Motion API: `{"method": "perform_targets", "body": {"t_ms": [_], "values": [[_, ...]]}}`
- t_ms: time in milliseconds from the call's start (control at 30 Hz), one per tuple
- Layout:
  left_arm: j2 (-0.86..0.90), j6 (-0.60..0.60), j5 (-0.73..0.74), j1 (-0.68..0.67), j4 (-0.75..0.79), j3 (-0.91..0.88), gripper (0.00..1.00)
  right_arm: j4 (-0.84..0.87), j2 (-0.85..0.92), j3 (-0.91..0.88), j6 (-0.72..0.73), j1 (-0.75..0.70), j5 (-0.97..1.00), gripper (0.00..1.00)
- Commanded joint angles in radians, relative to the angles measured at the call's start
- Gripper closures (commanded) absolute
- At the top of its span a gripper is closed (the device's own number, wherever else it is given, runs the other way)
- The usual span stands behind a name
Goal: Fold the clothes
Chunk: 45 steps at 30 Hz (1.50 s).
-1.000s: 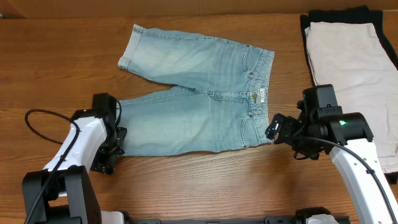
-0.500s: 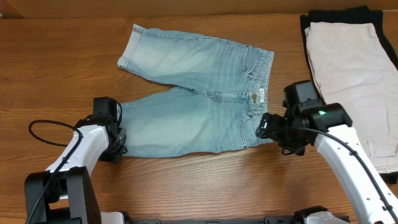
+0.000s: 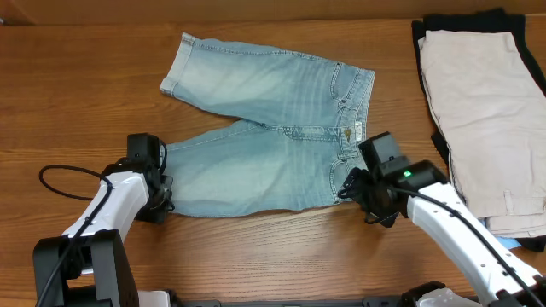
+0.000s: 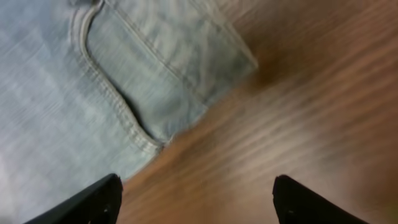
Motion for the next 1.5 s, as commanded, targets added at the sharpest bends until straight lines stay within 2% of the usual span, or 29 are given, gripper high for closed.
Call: {"method": "perform_targets", "body": {"t_ms": [0,200,400,600,667,733,800,933,1067,1233,1367,1467], "values": [[0.008,0.02,0.026,0.005,-0.016,-0.025,0.96,0.087,-0.001,-0.06,0.043,0.002,0.06,0.25],[0.008,0.02,0.019,0.005,-0.008,-0.025,0.96,0.243,0.014,-0.135,0.028,0.002,0.096,0.36],[0.008,0.02,0.015,0.005,0.0,-0.025,0.96,0.284,0.073,-0.143,0.026,0.002,0.11,0.41],[0.008,0.02,0.015,0.005,0.017,-0.025,0.96,0.34,0.155,-0.143,0.002,0.002,0.119,0.51],[0.008,0.028,0.011,0.005,0.016,-0.025,0.96,0.349,0.173,-0.143,-0.006,0.002,0.12,0.59],[0.008,0.038,-0.012,0.005,0.015,-0.025,0.96,0.354,0.178,-0.143,-0.027,0.002,0.119,0.73],[0.007,0.061,-0.027,0.005,0.016,-0.025,0.96,0.351,0.178,-0.143,-0.027,0.002,0.12,0.96],[0.006,0.171,-0.026,0.006,0.013,-0.009,0.96,0.316,0.175,-0.129,-0.048,-0.003,0.119,0.96],[0.005,0.311,-0.028,0.006,-0.052,0.077,0.96,0.148,0.139,-0.048,-0.057,-0.043,0.12,0.96],[0.005,0.408,-0.088,0.006,-0.253,0.311,0.96,-0.135,0.029,0.116,-0.117,-0.147,0.11,0.96],[0.005,0.451,-0.134,0.006,-0.402,0.492,0.96,-0.299,-0.061,0.25,-0.209,-0.205,0.045,0.96],[0.005,0.469,-0.163,0.006,-0.534,0.65,0.96,-0.412,-0.135,0.341,-0.214,-0.211,0.027,0.96]]}}
